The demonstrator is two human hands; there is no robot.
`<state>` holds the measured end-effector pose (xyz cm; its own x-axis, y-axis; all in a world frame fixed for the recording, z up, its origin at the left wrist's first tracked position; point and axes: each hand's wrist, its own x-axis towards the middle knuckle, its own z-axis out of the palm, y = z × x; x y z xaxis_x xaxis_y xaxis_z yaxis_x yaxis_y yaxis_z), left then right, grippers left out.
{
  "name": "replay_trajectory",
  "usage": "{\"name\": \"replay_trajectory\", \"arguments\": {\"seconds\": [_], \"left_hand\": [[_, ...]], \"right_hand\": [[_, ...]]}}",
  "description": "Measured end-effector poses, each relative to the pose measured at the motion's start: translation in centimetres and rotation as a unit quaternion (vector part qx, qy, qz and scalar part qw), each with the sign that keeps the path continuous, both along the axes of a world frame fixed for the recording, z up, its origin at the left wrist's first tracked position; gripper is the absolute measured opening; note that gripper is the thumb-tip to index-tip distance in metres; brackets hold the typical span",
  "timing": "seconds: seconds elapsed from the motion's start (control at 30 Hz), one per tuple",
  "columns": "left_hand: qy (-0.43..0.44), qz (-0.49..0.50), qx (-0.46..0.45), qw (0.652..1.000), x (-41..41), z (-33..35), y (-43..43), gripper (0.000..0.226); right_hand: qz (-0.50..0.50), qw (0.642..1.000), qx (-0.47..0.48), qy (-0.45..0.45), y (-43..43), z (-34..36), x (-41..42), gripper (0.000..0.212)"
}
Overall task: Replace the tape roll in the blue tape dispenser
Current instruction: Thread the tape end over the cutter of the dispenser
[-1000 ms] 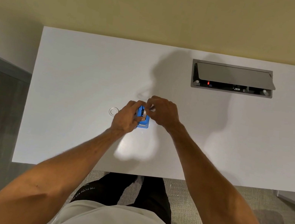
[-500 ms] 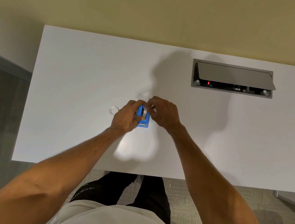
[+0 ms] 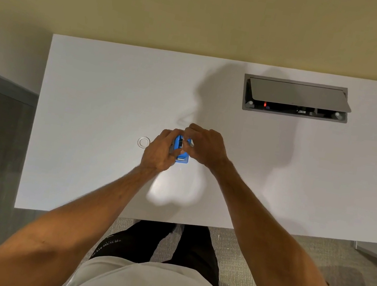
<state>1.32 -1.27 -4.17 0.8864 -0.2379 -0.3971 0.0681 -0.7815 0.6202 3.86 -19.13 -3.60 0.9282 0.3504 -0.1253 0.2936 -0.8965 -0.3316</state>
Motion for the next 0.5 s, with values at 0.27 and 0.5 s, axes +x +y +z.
{"name": "replay_trajectory", "arguments": {"seconds": [0.27,0.5], "left_hand": [[-0.011,-0.025,0.015,1.000,0.52,0.06,-0.03,0.045],[-0.008,-0.026,0.027,0.999,0.39,-0.20,-0.01,0.050]], "right_hand": [[0.012,1.000,-0.001,-0.014,0.17,0.35,0.00,0.028],[0.014,1.000,-0.018,-0.012,0.08,0.60,0.51,0.021]]}}
